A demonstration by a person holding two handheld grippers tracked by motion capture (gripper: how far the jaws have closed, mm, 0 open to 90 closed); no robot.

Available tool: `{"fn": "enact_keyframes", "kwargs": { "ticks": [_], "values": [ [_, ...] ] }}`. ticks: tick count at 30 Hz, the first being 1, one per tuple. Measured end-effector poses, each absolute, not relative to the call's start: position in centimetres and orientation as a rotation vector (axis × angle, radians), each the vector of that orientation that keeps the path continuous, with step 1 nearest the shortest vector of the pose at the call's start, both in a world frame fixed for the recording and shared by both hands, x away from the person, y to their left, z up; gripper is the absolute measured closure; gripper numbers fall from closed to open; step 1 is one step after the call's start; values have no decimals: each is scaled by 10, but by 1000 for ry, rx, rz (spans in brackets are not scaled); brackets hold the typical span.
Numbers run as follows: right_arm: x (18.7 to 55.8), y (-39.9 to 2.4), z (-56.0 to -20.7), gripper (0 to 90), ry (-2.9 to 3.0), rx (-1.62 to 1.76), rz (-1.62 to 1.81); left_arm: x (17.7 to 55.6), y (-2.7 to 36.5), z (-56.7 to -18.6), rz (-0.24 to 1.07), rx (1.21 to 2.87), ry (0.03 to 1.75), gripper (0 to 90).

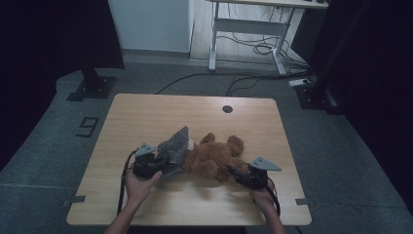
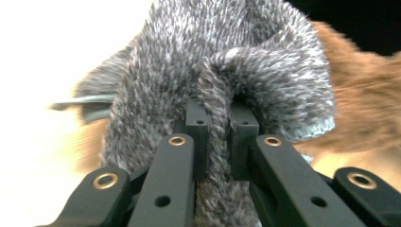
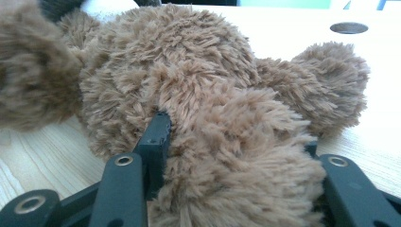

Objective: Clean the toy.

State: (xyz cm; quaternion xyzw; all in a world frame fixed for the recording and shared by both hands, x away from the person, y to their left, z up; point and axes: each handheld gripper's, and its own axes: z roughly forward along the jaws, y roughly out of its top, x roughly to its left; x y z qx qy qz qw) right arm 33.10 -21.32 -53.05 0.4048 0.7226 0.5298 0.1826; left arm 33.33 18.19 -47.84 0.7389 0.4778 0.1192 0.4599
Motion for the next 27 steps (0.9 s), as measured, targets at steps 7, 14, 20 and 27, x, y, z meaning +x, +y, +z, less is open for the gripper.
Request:
{"fn": "enact_keyframes", "kwargs": {
  "ticks": [7, 14, 20, 27],
  "values": [
    [332, -214, -531, 494, 2034, 1136, 1502, 333, 174, -453, 301, 1790, 1124, 818],
    [331, -213, -531, 494, 2032, 1130, 1504, 346, 91, -423, 262, 1852, 959, 815],
    [331, -214, -531, 494, 2033, 1128, 1501, 354, 7, -431, 189, 1978, 857, 810],
    [329, -214, -531, 494, 2049, 1109, 1474, 353, -15, -471, 165, 2059, 852, 811]
  ]
}}
